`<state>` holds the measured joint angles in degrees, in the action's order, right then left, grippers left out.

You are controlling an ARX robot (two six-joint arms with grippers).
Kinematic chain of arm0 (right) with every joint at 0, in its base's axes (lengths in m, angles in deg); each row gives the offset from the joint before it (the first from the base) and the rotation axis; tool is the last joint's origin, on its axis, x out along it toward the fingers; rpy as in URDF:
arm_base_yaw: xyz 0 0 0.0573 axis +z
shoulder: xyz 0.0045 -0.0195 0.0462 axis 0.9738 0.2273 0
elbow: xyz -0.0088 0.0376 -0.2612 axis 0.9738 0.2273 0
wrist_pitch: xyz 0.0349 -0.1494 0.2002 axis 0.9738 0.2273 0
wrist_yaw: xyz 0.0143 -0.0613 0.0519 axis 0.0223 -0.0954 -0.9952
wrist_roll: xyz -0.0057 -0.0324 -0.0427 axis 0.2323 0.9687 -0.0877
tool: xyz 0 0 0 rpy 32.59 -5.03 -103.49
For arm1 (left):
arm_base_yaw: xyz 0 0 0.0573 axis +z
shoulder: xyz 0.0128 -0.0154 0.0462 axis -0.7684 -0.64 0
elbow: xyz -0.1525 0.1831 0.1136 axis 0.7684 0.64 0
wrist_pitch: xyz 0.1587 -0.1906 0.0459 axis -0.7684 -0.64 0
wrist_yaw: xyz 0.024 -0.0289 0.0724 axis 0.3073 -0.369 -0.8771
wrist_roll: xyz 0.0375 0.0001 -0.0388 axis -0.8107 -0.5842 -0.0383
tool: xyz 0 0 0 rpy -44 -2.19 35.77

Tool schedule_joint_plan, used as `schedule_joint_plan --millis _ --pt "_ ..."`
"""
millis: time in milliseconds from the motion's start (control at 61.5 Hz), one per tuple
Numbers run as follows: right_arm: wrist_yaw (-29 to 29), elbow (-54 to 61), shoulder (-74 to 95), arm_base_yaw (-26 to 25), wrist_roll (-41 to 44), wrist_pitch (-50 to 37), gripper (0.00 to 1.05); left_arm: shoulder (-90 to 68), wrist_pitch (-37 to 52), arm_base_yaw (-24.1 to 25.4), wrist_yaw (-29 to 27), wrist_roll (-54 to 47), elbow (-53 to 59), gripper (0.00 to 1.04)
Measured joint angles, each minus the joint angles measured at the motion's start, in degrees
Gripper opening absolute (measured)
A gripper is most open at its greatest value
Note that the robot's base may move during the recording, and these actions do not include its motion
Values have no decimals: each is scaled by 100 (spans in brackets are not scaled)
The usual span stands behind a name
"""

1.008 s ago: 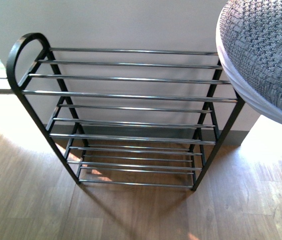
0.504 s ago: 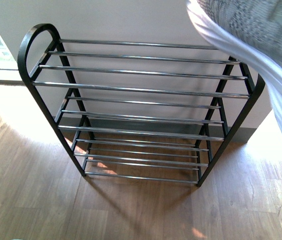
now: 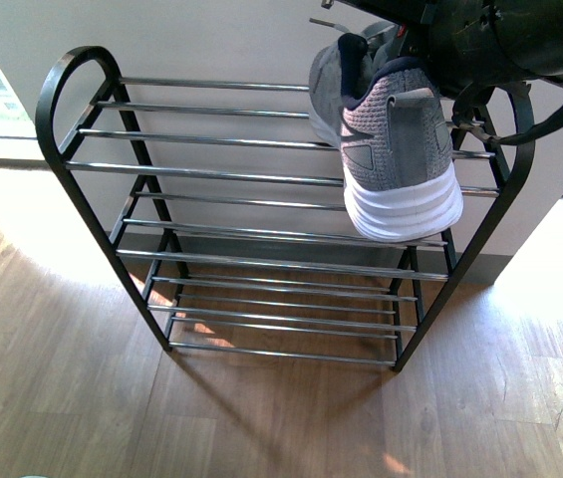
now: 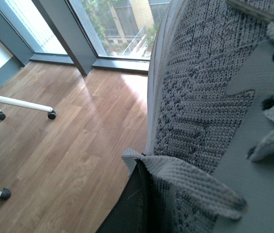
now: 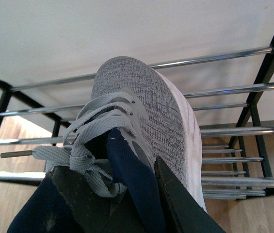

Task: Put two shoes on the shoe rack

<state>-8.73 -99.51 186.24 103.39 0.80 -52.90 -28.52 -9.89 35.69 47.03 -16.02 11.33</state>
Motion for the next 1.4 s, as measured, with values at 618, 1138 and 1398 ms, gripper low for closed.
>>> schedule_joint_plan --millis 618,1138,1398 --pt "382 -673 1051 -1342 -142 -96 1 0 0 0 2 0 0 6" --pt "98 -702 953 -1292 -13 -74 32 0 0 0 2 -2 0 6" --pt "22 -531 -24 -1231 179 704 77 0 0 0 0 0 0 6"
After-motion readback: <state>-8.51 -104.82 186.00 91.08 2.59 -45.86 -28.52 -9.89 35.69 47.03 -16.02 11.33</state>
